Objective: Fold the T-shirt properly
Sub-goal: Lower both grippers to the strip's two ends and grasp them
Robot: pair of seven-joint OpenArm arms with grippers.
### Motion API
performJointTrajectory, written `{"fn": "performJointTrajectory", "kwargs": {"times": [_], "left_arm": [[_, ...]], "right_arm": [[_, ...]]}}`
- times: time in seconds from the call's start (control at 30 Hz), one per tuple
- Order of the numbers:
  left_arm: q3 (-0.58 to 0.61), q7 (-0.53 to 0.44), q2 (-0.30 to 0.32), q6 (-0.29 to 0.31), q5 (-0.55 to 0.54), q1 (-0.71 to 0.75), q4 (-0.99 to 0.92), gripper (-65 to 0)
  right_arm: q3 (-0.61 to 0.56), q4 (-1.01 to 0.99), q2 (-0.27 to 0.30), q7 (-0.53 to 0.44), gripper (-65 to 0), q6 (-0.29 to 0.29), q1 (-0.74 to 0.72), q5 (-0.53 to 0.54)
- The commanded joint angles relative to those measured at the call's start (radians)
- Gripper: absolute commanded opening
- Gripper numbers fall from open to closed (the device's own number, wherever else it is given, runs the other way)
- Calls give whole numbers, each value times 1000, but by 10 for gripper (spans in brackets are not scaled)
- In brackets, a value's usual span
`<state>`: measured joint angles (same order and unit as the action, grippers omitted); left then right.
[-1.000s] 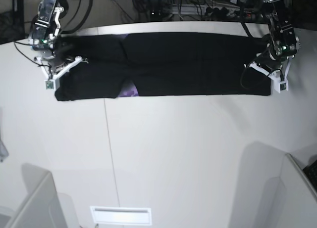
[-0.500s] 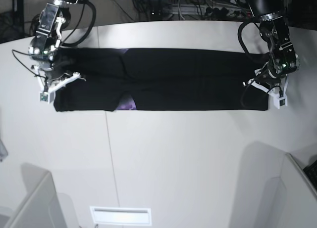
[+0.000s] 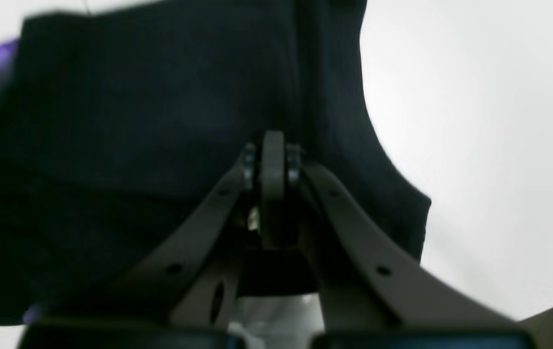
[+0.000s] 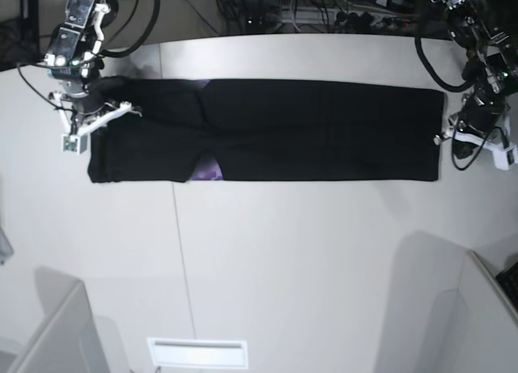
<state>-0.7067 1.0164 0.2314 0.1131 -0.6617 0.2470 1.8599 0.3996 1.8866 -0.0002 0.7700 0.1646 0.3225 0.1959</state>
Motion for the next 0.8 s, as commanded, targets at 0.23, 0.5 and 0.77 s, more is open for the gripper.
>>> {"fn": "performJointTrajectory", "kwargs": {"times": [0.23,0.5,0.77], "left_arm": [[-75,-17,49,4,-99,12,-122,-262],[-72,-17,49,98,-97,-15,-233,-91],[54,-18,69,130,-97,-33,-355,-140]], "right_arm": [[-1,17,2,-22,-650,0,4,3],[0,17,1,-22,-650,99,16,3],[0,17,-1,-22,-650,100,17,3]]}}
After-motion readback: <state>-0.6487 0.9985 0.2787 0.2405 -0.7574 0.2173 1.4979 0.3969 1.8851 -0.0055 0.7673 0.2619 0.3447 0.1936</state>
